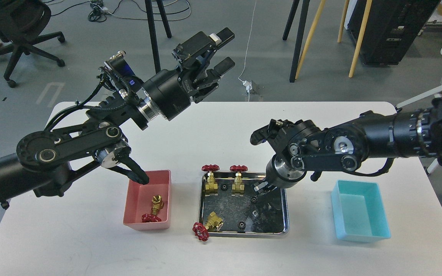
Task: Place valve in pink box and gear in blue box
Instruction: 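Lift the gear and carry it over the light blue box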
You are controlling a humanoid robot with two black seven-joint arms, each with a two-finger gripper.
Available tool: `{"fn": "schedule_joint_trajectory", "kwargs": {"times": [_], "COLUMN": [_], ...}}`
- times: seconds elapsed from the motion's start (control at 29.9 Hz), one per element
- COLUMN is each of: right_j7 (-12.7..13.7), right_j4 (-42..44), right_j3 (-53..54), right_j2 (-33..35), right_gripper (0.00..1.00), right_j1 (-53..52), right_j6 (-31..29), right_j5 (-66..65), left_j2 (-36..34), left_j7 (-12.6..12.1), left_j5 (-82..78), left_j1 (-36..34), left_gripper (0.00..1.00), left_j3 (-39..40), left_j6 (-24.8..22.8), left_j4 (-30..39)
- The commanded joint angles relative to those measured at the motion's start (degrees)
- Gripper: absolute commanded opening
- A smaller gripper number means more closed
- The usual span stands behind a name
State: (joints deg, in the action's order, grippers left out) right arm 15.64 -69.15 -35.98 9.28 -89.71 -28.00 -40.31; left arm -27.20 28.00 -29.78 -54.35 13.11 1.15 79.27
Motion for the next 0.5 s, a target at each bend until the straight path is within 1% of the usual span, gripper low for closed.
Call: {"fn": "schedule_joint_trajectory", "kwargs": {"times": [0.0,0.07,0.17,0.27,0.37,0.47], "right_j7": [0.0,0.2,1.1,1.2,1.2,1.2], "right_j4": [-5.2,-9.5,-14.3,-18.3,-20.8,-21.6], "right_j3": [-0.1,-0.8,-2.3,-3.6,-3.9,-4.0], "right_j2": [9.6,16.3,25.0,33.4,40.1,43.5], "right_gripper": [0.12,0.12,0.12,0.12,0.12,0.13], "right_j1": [-3.6,-4.8,-5.7,-5.7,-4.8,-2.7], "right_j6": [0.0,0.0,0.0,0.0,0.0,0.0], "right_j5": [-0.2,-1.2,-3.8,-7.2,-9.4,-12.5], "left_j2": [1.4,1.8,2.7,3.3,3.9,4.8], "left_j7": [0.0,0.0,0.0,0.0,0.0,0.0], "left_j5": [0.0,0.0,0.0,0.0,0.0,0.0], "left_j1": [-0.1,0.0,0.1,0.2,0.7,0.7], "left_gripper": [0.84,0.84,0.84,0.84,0.84,0.84], "left_j3": [1.0,1.2,1.2,1.2,1.3,1.3], "left_j6": [0.0,0.0,0.1,0.1,0.2,1.1], "left_j4": [0.0,0.2,0.2,0.2,0.2,0.2]}}
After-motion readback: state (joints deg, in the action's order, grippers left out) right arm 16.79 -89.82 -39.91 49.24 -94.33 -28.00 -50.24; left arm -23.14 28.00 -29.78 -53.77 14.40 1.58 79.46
